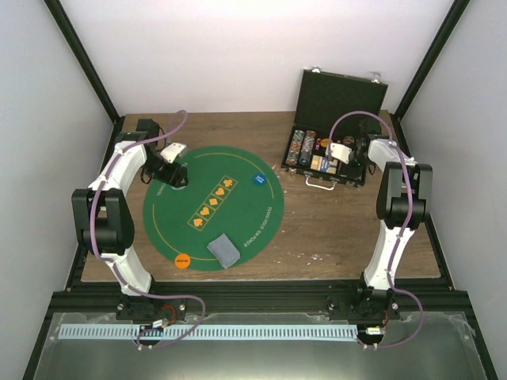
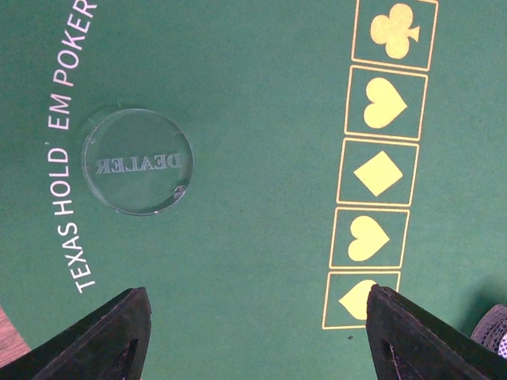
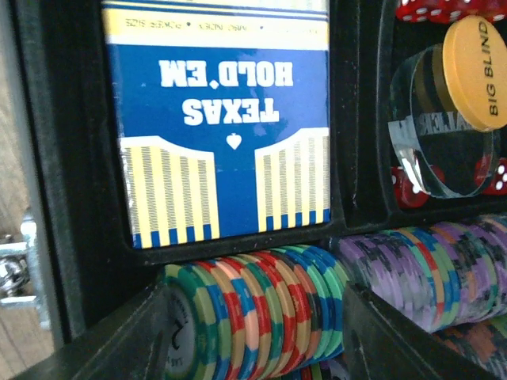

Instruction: Distribute texas hold em gaming equipment

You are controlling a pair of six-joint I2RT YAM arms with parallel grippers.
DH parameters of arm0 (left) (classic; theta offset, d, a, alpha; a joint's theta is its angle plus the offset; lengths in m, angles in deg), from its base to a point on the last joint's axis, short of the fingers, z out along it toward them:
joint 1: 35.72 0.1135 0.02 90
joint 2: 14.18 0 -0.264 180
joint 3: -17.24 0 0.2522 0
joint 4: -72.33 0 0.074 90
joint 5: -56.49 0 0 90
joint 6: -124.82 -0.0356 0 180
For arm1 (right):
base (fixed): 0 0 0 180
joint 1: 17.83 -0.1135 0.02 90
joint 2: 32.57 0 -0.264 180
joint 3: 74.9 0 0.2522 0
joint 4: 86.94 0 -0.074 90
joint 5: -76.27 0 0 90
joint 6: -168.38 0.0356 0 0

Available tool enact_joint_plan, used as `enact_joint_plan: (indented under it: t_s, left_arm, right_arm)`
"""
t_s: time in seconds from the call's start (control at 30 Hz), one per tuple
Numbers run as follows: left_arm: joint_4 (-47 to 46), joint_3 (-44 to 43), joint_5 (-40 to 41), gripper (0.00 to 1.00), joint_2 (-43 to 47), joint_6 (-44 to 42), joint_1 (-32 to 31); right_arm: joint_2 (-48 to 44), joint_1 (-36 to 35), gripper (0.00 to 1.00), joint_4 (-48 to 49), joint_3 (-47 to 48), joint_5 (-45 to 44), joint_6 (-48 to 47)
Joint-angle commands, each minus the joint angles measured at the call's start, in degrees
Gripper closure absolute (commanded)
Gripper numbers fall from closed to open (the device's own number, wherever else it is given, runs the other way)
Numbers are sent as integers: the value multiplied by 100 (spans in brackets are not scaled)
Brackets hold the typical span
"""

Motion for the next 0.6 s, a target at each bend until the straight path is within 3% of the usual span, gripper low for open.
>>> enact_joint_plan:
  t_s: [0.0, 0.27, 0.5, 0.57]
  left_arm:
    - [-66, 73, -40, 24, 13, -81, 47]
    - [-103, 121, -5, 24, 13, -75, 55]
    - [-96, 97, 6, 25, 31, -90, 56]
    - [-89, 92, -1, 25, 44, -93, 56]
  right_arm:
    - [440, -80, 40, -495, -33, -30, 47]
    - [319, -78, 41, -504, -540, -201, 118]
    - [318, 6, 62, -544, -532, -611, 176]
    - [307, 6, 63, -615, -436, -696, 172]
